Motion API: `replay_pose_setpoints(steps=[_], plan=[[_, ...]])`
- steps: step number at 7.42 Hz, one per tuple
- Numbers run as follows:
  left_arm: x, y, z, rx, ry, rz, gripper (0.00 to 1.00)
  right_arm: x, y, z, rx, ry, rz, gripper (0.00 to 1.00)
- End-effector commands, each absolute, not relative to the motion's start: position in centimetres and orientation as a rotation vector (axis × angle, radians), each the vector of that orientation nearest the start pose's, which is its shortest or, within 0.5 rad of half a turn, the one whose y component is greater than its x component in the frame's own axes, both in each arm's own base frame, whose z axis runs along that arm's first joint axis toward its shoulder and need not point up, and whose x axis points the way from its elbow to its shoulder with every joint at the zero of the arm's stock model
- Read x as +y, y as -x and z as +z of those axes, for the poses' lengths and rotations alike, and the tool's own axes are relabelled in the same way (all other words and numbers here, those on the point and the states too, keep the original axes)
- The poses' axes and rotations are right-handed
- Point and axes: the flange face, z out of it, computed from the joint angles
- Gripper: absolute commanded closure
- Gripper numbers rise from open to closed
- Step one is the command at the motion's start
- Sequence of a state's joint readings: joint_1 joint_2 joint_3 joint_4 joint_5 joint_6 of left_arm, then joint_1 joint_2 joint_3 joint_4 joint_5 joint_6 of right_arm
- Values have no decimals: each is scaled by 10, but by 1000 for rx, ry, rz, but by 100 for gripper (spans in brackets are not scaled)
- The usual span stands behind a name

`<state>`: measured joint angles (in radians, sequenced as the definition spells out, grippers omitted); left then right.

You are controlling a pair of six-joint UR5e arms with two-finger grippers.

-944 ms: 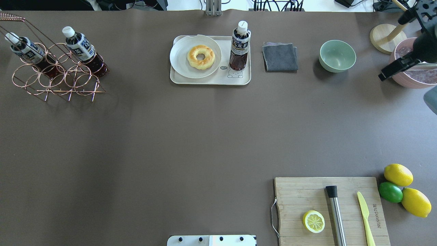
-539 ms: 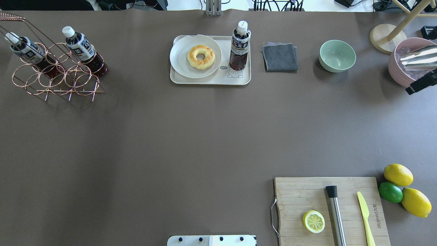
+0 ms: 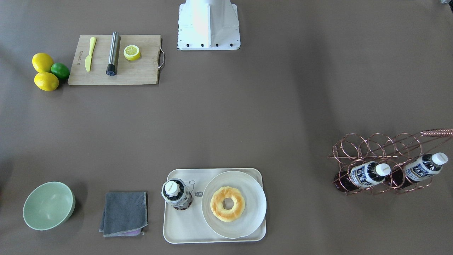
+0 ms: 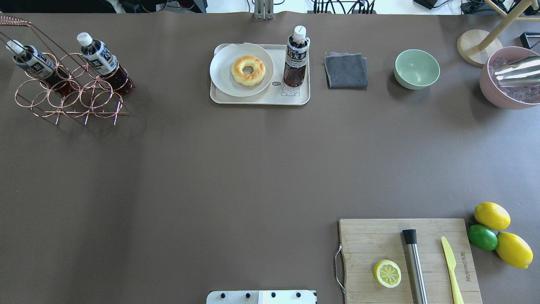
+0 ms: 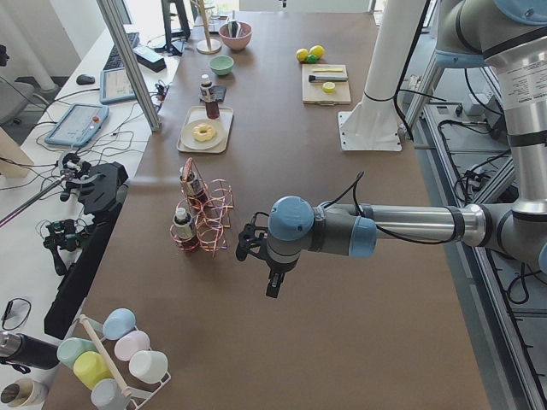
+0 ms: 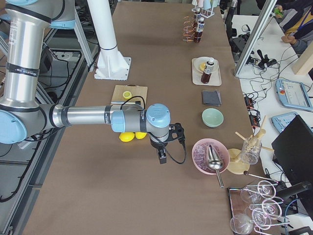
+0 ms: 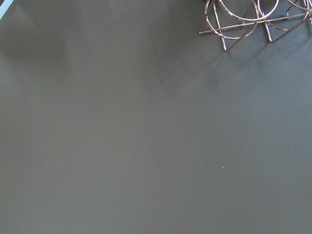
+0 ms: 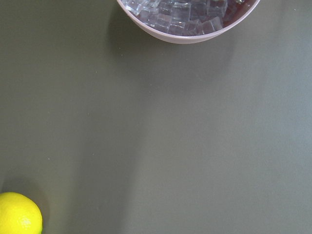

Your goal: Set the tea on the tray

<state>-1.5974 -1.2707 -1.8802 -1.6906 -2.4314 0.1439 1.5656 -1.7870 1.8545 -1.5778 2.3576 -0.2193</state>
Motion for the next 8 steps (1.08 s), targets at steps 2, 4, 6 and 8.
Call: replay_pose_setpoints(steps=[2, 4, 6, 8], plan=[[-373, 68, 617, 846, -202, 165, 3, -403, -62, 617, -778, -142, -235, 0], [-369, 72, 621, 847, -200, 153, 3, -403, -62, 616, -779, -144, -237, 0], [-373, 73, 619, 846, -207, 151, 3, -405, -63, 614, -777, -150, -236, 0], [-374, 74, 608, 843, -230, 163, 3, -406, -62, 614, -777, -149, -238, 0]])
